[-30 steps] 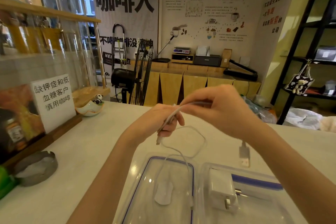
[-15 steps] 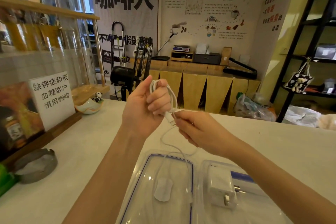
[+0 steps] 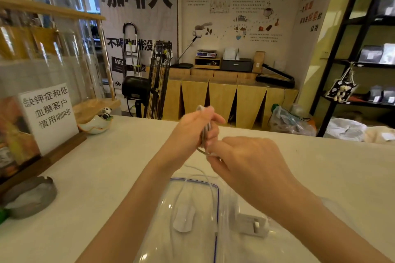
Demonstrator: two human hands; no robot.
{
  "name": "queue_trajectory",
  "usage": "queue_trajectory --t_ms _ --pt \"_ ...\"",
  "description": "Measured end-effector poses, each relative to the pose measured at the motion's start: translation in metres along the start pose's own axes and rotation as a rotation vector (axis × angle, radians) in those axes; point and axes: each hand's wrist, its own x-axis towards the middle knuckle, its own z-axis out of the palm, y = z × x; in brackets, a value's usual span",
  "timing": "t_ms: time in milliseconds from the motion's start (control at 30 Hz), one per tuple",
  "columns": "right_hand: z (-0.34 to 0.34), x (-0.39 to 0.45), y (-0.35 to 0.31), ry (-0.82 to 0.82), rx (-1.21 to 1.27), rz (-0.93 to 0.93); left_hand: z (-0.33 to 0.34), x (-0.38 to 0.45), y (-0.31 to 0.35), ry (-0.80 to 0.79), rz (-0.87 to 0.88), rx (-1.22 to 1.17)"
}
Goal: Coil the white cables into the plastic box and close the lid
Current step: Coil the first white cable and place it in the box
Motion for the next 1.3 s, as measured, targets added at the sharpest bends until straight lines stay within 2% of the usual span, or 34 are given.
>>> queue_trajectory --t_ms 67,133,200,300,400,533,700,800,967,1100,1200,1300 --pt "0.0 -0.005 0.01 0.051 0.018 -0.086 0.012 -0.004 0.001 -0.043 -0.023 0.227" --pt "-0.003 -0.008 0.018 0.091 0.034 -0.125 0.021 -0.01 0.003 -0.053 -0.057 0.288" --pt "-0.004 -0.009 0.022 0.12 0.096 -0.084 0.027 -0.012 0.006 -0.11 -0.117 0.165" --pt "-0.004 -0.014 0.018 0.072 0.257 0.0 0.028 -0.014 0.012 -0.232 -0.243 -0.054" --pt "-0.001 -0.019 0.015 -0.036 0.332 0.005 0.031 -0.017 0.016 -0.322 -0.322 -0.064" --pt "-0.004 -0.022 0.018 -0.052 0.452 0.069 0.04 -0.019 0.02 -0.242 -0.335 0.041" --pt "-0.003 -0.024 0.026 0.271 0.337 0.088 0.053 -0.022 0.015 -0.03 -0.155 0.001" --pt "0.002 -0.023 0.036 0.347 0.447 0.241 0.057 -0.022 0.012 -0.04 -0.084 0.007" --pt "0.0 -0.026 0.049 0.394 0.704 0.506 0.059 -0.015 0.005 -0.027 -0.083 0.069" --pt "-0.002 -0.025 0.053 0.482 0.835 0.651 0.065 -0.014 -0.002 -0.062 -0.091 0.011" --pt "0.002 -0.026 0.052 0.496 0.751 0.637 0.066 -0.016 -0.001 -0.038 -0.084 -0.011" --pt "-0.002 -0.024 0.055 0.539 0.423 0.548 0.063 -0.016 0.0 -0.044 -0.098 0.079"
